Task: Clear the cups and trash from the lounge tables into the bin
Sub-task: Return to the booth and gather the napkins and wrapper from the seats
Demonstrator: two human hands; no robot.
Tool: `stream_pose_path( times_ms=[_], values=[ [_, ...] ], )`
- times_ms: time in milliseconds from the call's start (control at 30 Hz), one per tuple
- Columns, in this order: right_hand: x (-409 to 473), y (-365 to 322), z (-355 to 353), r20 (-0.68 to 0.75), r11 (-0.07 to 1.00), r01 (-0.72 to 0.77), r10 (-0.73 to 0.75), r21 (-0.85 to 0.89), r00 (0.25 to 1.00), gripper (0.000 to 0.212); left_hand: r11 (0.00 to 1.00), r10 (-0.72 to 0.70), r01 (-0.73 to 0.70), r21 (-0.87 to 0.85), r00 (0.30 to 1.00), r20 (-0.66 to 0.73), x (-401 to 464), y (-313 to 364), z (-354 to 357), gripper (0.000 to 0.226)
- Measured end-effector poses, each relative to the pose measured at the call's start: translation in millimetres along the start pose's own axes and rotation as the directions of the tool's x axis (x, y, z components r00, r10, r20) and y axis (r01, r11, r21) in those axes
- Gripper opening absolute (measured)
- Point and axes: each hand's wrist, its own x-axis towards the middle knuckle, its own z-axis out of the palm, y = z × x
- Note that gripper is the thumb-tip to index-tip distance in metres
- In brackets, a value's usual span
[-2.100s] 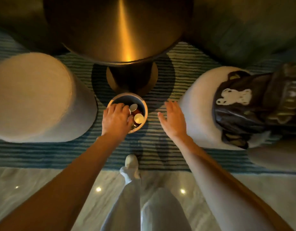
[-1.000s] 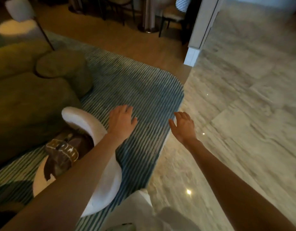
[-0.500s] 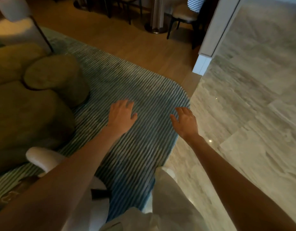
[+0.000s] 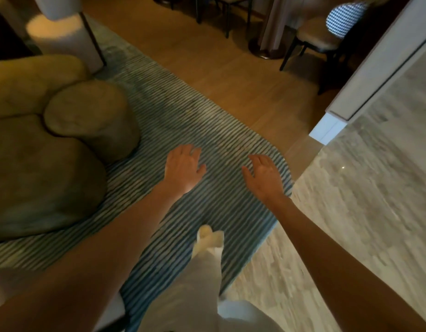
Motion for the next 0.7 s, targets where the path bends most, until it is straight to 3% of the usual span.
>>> stream_pose_path(
  times_ms=[467,700],
  values=[
    [321.9,44.4,-34.3,0.007,0.997,-0.007,0.007,0.072,1.000,0.057,1.000,-0.015,0.015,0.010,1.000,-0.015,324.4,-22.5,-34.6,0.051],
    [501.7,82.0,-50.7,-0.004,0.992,0.080,-0.080,0.101,0.997,0.050,0.996,-0.086,0.085,-0.012,0.996,-0.007,498.3,-18.1,-33.4,0.053]
  ],
)
